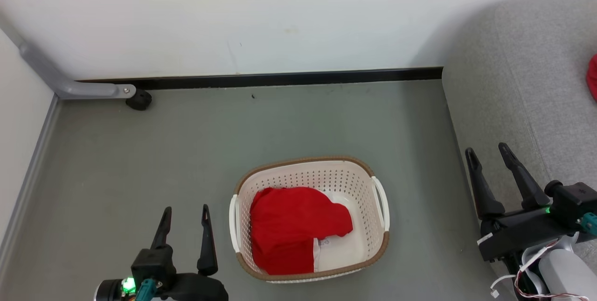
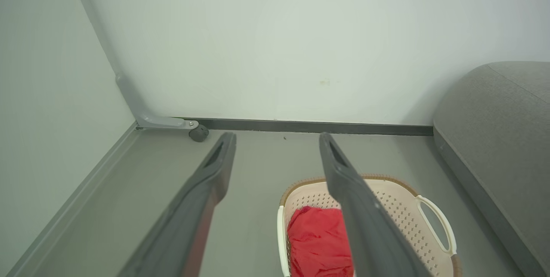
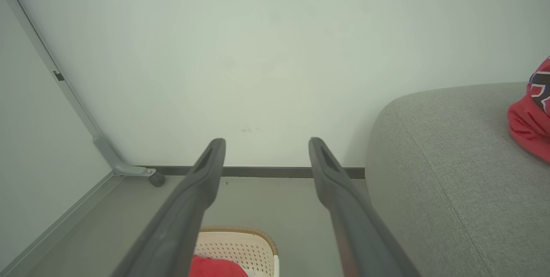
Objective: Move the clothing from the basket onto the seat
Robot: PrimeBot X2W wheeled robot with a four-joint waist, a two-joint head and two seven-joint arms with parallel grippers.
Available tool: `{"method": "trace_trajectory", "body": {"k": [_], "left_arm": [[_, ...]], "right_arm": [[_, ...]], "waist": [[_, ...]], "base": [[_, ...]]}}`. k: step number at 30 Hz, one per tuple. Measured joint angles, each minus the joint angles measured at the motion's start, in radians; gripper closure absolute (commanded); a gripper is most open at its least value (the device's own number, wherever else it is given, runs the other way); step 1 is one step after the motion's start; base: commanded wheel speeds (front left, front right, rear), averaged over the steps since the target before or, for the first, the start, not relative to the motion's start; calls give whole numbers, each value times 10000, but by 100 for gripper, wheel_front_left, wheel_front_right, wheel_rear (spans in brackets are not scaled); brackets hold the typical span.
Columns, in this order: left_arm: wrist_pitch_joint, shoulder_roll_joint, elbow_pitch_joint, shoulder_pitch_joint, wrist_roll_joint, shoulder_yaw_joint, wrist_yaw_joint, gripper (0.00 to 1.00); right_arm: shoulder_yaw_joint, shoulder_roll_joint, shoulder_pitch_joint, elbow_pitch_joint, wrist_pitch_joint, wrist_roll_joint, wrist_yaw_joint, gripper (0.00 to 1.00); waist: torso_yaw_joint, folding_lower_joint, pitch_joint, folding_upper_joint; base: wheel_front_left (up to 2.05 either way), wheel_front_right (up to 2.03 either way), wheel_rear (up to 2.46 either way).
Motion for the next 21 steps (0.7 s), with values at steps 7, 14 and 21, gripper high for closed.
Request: {"method": "trace_trajectory", "body": {"k": [7,14,21], "left_arm": [[0,-58,-13,-5,-13,-545,-4,0],[0,-61,-12,-301,-347,-1664,-4,0],[0,-65,56,-1244,-1150,-2788,-2,0]], "right_arm": [[-40,-65,-282,-431,0,-148,15,0],[-167,-234,-942,-924,0,-278,71,0],[-326,-453,-1563,-1298,0,-278,150,0]], "waist": [[-22,0,522,0],[-80,1,1335,0],[-150,2,2281,1]], "base": [[0,0,0],[0,0,0],[0,0,0]]}}
